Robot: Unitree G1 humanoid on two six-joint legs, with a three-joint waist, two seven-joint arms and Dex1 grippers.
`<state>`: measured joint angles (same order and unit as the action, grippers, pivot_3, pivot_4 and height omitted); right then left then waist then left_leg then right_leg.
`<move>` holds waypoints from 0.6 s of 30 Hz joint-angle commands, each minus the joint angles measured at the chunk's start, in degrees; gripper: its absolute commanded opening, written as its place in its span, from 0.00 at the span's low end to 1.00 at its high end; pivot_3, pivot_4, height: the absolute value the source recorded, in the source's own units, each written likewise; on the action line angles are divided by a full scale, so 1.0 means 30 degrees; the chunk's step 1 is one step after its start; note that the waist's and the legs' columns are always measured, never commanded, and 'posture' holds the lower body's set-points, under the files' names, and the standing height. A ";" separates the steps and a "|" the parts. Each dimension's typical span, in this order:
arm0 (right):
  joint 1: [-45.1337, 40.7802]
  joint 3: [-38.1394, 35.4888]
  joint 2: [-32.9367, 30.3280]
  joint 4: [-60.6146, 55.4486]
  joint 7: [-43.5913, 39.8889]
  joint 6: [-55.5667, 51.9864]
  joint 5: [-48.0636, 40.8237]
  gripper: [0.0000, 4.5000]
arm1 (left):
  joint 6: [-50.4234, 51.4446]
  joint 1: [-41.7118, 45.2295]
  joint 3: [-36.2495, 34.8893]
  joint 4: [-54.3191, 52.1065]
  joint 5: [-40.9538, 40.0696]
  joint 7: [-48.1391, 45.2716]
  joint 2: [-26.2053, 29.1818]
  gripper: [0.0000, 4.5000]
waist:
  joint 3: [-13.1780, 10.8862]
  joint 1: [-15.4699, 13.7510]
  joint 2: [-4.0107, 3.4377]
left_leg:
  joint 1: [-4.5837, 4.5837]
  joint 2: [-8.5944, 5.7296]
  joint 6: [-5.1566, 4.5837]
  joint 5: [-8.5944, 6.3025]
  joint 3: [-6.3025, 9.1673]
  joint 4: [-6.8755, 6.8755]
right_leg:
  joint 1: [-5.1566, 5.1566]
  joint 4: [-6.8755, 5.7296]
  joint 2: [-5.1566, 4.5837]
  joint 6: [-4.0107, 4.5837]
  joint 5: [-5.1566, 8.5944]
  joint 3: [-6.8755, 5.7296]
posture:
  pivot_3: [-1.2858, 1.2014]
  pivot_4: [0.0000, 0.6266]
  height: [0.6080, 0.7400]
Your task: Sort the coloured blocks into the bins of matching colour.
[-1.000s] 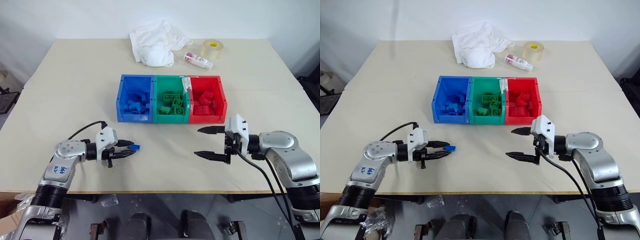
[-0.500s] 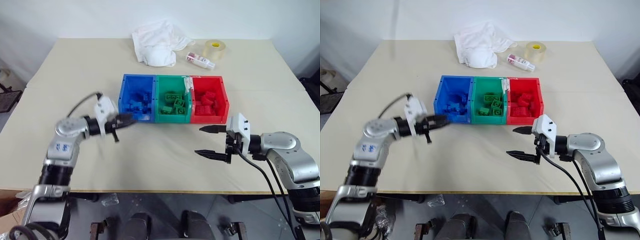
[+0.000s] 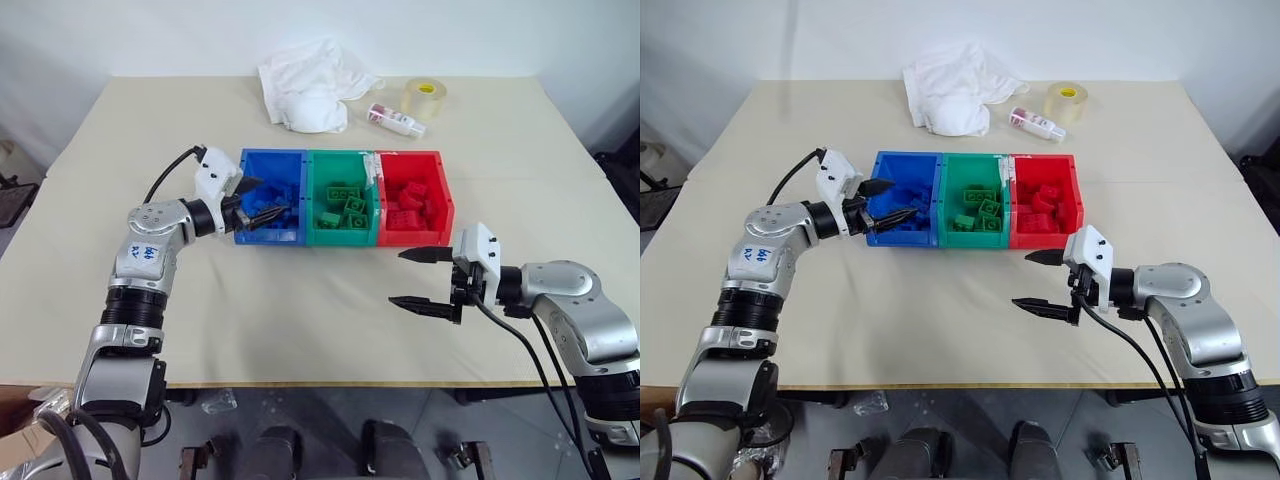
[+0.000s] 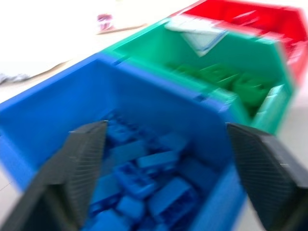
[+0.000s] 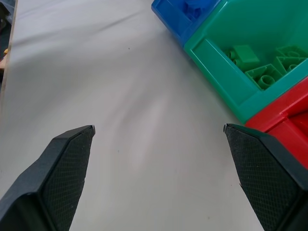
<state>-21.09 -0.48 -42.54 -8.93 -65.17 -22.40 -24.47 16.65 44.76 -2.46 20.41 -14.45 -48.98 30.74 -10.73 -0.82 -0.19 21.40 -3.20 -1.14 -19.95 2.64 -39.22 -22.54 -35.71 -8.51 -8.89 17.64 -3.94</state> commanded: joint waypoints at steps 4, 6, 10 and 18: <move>0.0188 -0.0955 -0.0640 0.0310 -0.0556 0.0504 -0.0379 1.00 | 0.1698 -0.4744 -0.3089 -0.5884 -0.3643 -0.2864 0.2949 1.00 | 0.0001 0.0400 -0.0001 | -0.0005 0.0070 0.0001 -0.0001 0.0008 0.0028 | -0.0019 -0.0006 -0.0002 0.0002 0.0001 0.0012 | 0.52 0.24 1.00; 0.0041 -0.1008 -0.0852 0.1030 -0.0909 0.0738 -0.0243 1.00 | 0.1942 -0.6587 -0.3979 -0.6959 -0.4164 -0.3043 0.3541 1.00 | 0.0001 0.0370 -0.0001 | -0.0005 0.0077 0.0001 -0.0001 0.0015 0.0021 | -0.0008 0.0005 -0.0004 0.0002 0.0001 0.0012 | 0.52 0.24 1.00; -0.0211 -0.1210 -0.1428 0.2752 -0.1616 0.1318 0.0138 1.00 | 0.2388 -1.0071 -0.5314 -0.8586 -0.5054 -0.3558 0.4256 1.00 | 0.0000 0.0232 -0.0002 | -0.0014 0.0074 0.0000 -0.0002 0.0023 0.0004 | 0.0023 0.0026 -0.0010 0.0002 0.0001 0.0024 | 0.52 0.24 1.00; -0.0295 -0.1702 -0.2390 0.5197 -0.2311 0.2312 0.0540 1.00 | 0.1001 -1.3560 -0.7535 -0.9400 -0.5582 -0.3047 0.3874 1.00 | 0.0000 0.0251 -0.0004 | -0.0016 0.0078 0.0001 -0.0003 0.0020 0.0014 | 0.0028 0.0052 -0.0013 0.0007 0.0003 0.0034 | 0.52 0.24 1.00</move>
<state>-21.61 -3.27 -48.84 7.33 -71.58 -16.53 -22.19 21.55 4.21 -22.82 -6.07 -30.02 -58.97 42.80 -10.73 -0.07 -0.20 21.35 -2.95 -1.14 -19.96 2.70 -39.18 -22.45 -35.55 -8.55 -8.87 17.65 -3.84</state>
